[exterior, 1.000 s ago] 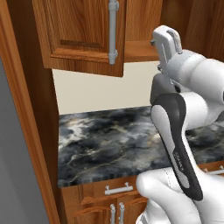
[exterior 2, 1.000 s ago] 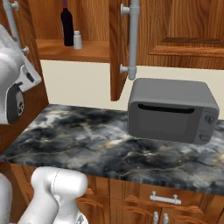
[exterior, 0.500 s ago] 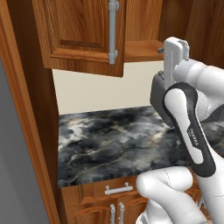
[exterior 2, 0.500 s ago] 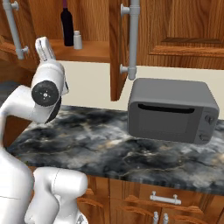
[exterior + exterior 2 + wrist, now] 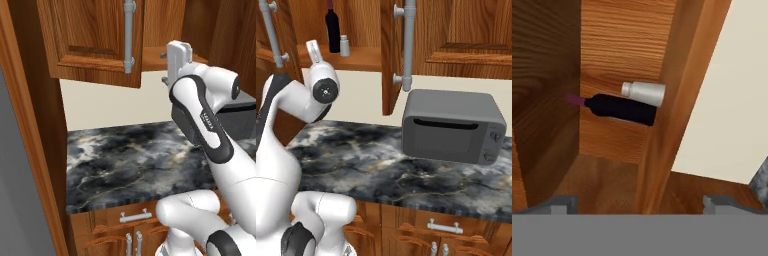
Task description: The dining table condiment station is running low on shaker. Refill the condiment station by opening the cabinet and taking the shaker from the cabinet and placing it on the dining table.
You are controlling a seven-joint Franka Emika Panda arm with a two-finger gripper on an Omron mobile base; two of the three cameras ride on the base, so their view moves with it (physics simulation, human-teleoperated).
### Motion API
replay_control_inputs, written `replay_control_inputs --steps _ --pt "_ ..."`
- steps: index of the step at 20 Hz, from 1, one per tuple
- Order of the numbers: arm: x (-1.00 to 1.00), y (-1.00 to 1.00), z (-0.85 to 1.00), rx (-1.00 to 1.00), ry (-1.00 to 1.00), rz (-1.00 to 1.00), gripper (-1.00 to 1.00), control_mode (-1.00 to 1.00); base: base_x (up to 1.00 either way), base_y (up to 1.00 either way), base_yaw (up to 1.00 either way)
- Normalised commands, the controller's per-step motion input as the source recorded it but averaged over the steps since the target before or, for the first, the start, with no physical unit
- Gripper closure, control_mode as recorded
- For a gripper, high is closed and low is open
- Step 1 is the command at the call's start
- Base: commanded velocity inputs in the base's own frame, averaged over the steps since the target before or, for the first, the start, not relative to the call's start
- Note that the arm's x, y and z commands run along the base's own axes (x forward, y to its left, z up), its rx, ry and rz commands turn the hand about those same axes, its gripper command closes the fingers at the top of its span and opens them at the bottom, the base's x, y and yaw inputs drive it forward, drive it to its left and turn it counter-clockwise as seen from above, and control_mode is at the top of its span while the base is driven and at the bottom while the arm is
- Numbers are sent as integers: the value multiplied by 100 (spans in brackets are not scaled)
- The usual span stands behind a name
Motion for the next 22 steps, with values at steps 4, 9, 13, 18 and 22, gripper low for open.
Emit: replay_control_inputs --steps 4,9,13,18,22 --pt "52 31 0 0 14 10 -100 -100 0 0 0" --pt "27 52 0 0 10 14 -100 -100 0 0 0" --pt "24 44 0 0 12 17 -100 -100 0 0 0" --pt "-7 52 0 0 5 21 -100 -100 0 0 0" --pt "-76 62 0 0 0 21 -100 -100 0 0 0"
